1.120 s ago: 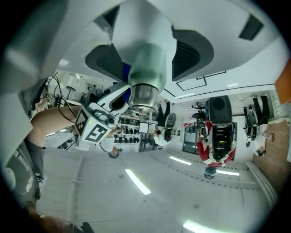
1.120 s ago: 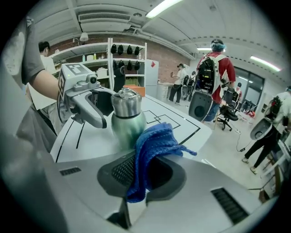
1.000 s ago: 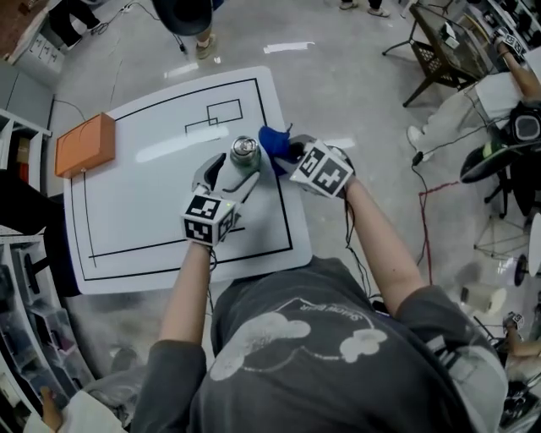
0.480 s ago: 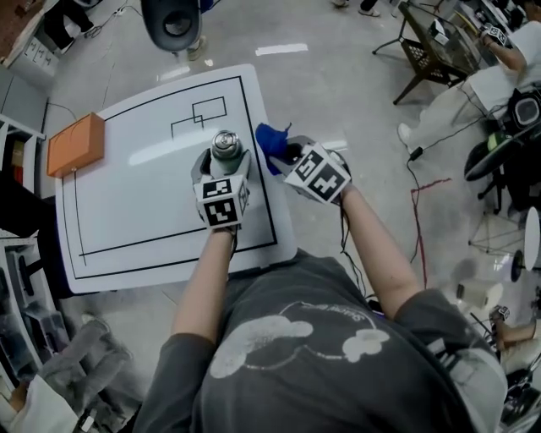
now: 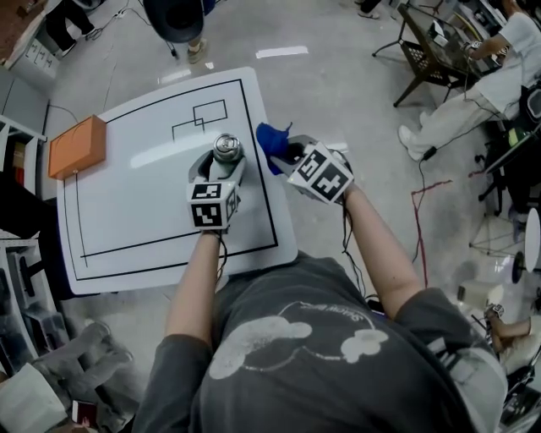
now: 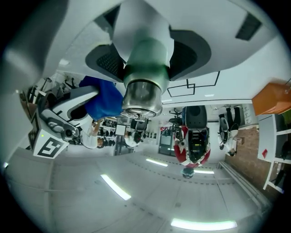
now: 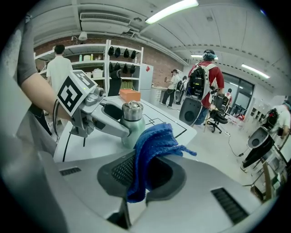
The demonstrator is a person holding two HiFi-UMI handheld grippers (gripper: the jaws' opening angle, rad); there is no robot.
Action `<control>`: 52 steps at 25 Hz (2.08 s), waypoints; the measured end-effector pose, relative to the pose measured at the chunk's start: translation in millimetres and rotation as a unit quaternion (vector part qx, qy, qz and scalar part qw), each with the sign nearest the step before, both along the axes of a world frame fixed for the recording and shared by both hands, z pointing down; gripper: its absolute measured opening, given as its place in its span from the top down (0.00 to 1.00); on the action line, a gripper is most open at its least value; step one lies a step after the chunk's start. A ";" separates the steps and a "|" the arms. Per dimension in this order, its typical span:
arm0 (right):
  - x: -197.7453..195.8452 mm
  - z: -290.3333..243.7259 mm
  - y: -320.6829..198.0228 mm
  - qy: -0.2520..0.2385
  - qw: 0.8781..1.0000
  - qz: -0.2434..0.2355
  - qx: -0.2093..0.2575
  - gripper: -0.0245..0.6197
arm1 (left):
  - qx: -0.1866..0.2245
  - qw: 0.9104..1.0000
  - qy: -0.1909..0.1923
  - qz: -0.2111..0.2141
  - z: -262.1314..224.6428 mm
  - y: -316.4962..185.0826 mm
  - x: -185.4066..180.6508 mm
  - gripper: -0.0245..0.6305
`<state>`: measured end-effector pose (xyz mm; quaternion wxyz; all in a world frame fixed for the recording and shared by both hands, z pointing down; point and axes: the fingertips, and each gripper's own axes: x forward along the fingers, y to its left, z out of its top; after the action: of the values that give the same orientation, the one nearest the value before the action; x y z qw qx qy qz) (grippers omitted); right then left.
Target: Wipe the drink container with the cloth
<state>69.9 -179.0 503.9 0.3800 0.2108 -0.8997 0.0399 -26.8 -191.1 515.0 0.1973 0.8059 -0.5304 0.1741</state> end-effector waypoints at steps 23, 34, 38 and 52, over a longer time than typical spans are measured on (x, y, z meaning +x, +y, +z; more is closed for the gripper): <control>-66.1 -32.2 -24.8 -0.014 0.982 -0.185 -0.023 0.90 | -0.034 0.909 -0.034 0.414 -0.2 6.5 4.4 0.48; -71.1 1.2 -35.2 0.033 0.974 -0.221 -0.040 0.90 | -0.021 0.865 -0.044 0.499 0.0 7.5 8.4 0.48; -70.7 13.2 -40.6 0.030 0.975 -0.215 -0.055 0.90 | -0.021 0.866 -0.033 0.498 -0.1 7.0 8.6 0.48; -61.1 57.9 -31.6 0.057 0.976 -0.192 -0.083 0.90 | -0.018 0.919 -0.004 0.393 1.3 7.0 2.2 0.48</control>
<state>8.8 -210.6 561.8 0.4472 0.0039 -0.8940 0.0286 -24.5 -184.2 516.3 0.1253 0.9451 -0.1683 0.2507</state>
